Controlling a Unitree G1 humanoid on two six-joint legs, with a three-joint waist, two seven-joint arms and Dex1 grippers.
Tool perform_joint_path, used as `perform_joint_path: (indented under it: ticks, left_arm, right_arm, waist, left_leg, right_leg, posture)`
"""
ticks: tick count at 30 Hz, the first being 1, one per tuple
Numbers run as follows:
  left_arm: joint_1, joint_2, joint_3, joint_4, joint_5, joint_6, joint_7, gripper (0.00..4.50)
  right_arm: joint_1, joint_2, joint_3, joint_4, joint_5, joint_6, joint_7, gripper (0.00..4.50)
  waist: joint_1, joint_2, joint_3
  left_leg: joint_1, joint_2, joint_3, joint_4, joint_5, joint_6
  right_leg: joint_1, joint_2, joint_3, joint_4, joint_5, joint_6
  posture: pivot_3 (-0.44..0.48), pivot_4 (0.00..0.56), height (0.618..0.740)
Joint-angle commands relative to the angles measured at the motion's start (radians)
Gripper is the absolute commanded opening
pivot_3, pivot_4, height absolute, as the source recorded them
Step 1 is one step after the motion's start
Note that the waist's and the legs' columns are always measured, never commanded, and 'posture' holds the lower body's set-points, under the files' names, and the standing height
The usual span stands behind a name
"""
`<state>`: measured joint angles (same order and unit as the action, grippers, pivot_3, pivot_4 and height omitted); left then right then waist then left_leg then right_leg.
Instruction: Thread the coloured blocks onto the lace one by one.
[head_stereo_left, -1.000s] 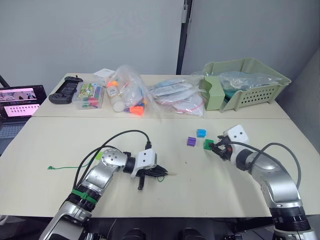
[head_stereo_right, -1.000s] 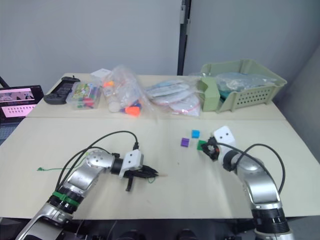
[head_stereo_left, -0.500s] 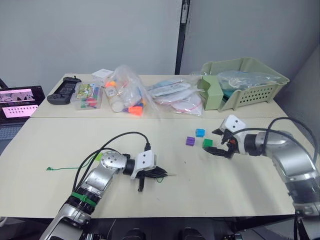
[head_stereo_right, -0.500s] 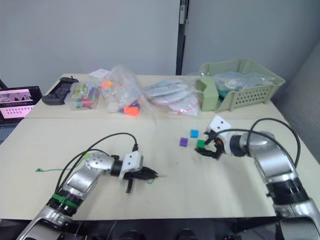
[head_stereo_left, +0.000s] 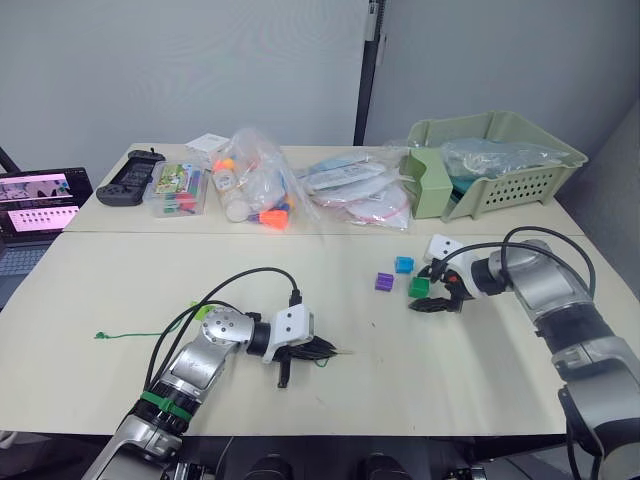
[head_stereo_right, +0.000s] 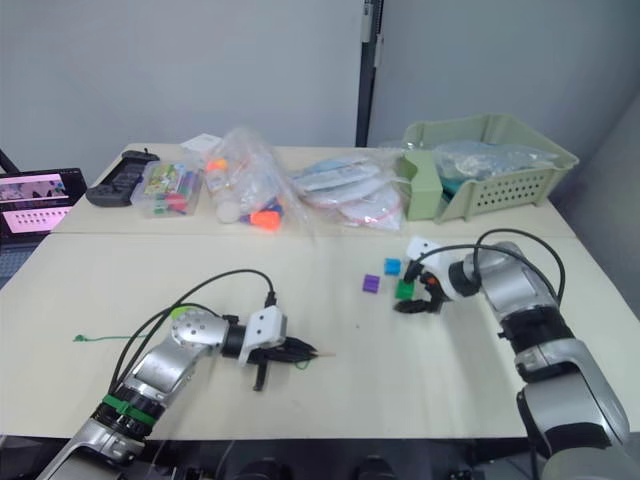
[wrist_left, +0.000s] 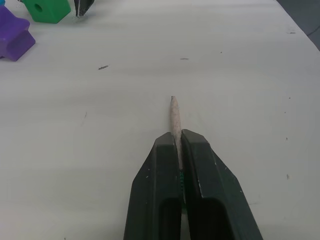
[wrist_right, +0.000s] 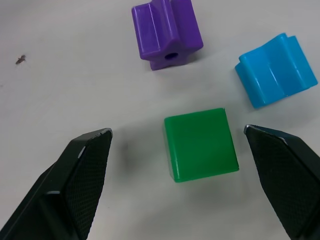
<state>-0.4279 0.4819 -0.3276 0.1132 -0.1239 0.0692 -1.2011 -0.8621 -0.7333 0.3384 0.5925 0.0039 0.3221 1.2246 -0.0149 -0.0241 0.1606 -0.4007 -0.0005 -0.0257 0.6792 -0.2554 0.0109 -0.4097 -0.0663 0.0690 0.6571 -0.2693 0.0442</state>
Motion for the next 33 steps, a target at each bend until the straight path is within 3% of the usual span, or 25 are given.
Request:
perform_joint_path:
  ticks: [1,10,11,13,19,22,25,33]
  left_arm:
    - [0.0,0.007,0.023,-0.045,-0.019,0.002,0.01,0.0]
    - [0.004,0.009,0.021,-0.066,-0.025,0.02,0.015,0.0]
    - [0.003,0.009,0.021,-0.066,-0.026,0.021,0.015,0.0]
    - [0.001,0.008,0.021,-0.069,-0.026,0.024,0.015,0.0]
    - [-0.024,0.005,0.024,-0.118,-0.023,0.08,0.042,0.0]
    - [-0.043,0.006,0.021,-0.159,-0.025,0.13,0.056,0.0]
    - [-0.051,0.026,-0.002,-0.193,-0.004,0.157,0.051,0.0]
    - [-0.029,0.077,-0.028,-0.246,0.007,0.2,0.041,0.0]
  right_arm:
    - [-0.027,0.003,-0.013,0.04,-0.025,-0.055,0.021,4.23]
    - [-0.028,0.017,-0.041,0.049,-0.029,-0.091,0.029,1.3]
    - [-0.017,0.016,-0.045,0.024,-0.023,-0.09,0.033,1.19]
    - [0.015,0.01,-0.059,-0.062,0.003,-0.061,0.049,1.19]
    - [0.236,-0.042,-0.091,-0.701,0.153,0.287,0.078,1.19]
    - [0.316,-0.048,-0.073,-0.896,0.171,0.405,0.025,1.19]
    - [0.371,-0.037,-0.036,-0.989,0.165,0.452,-0.03,1.19]
    - [0.453,-0.069,0.044,-0.941,0.098,0.377,-0.097,1.19]
  waist:
    - [0.001,0.0,0.0]
    - [-0.001,0.0,0.0]
    - [-0.001,0.0,0.0]
    - [0.0,0.0,0.0]
    - [0.003,0.0,0.0]
    - [0.003,0.0,0.0]
    - [0.003,0.0,0.0]
    - [0.001,0.0,0.0]
  left_leg:
    - [0.0,0.0,0.0,0.0,0.0,0.0]
    - [0.0,-0.001,0.0,0.0,0.0,0.0]
    - [0.0,-0.001,0.0,0.0,0.0,0.0]
    - [0.0,-0.001,0.0,0.0,0.0,0.0]
    - [-0.004,-0.001,-0.002,0.001,0.0,0.0]
    - [-0.007,-0.001,-0.002,0.002,0.0,0.0]
    - [-0.006,-0.002,-0.001,0.004,0.001,-0.001]
    - [-0.003,-0.002,-0.001,0.004,0.001,-0.001]
  right_leg:
    - [0.0,-0.001,0.0,0.0,0.0,0.0]
    - [0.0,-0.001,0.0,0.0,0.0,0.0]
    - [0.0,-0.001,0.0,0.0,0.0,0.0]
    - [0.0,-0.001,0.0,0.0,0.0,0.0]
    - [-0.003,-0.002,-0.001,0.001,0.0,0.0]
    - [-0.007,-0.002,-0.001,0.005,0.0,0.0]
    - [-0.007,-0.002,-0.001,0.006,0.0,0.0]
    - [-0.004,0.0,-0.001,0.006,0.0,0.0]
  posture:
    - [0.0,0.15,0.74]
    - [0.0,0.15,0.74]
    - [0.0,0.15,0.74]
    - [0.0,0.15,0.74]
    - [0.0,0.15,0.74]
    - [0.0,0.15,0.74]
    - [0.0,0.15,0.74]
    - [0.0,0.15,0.74]
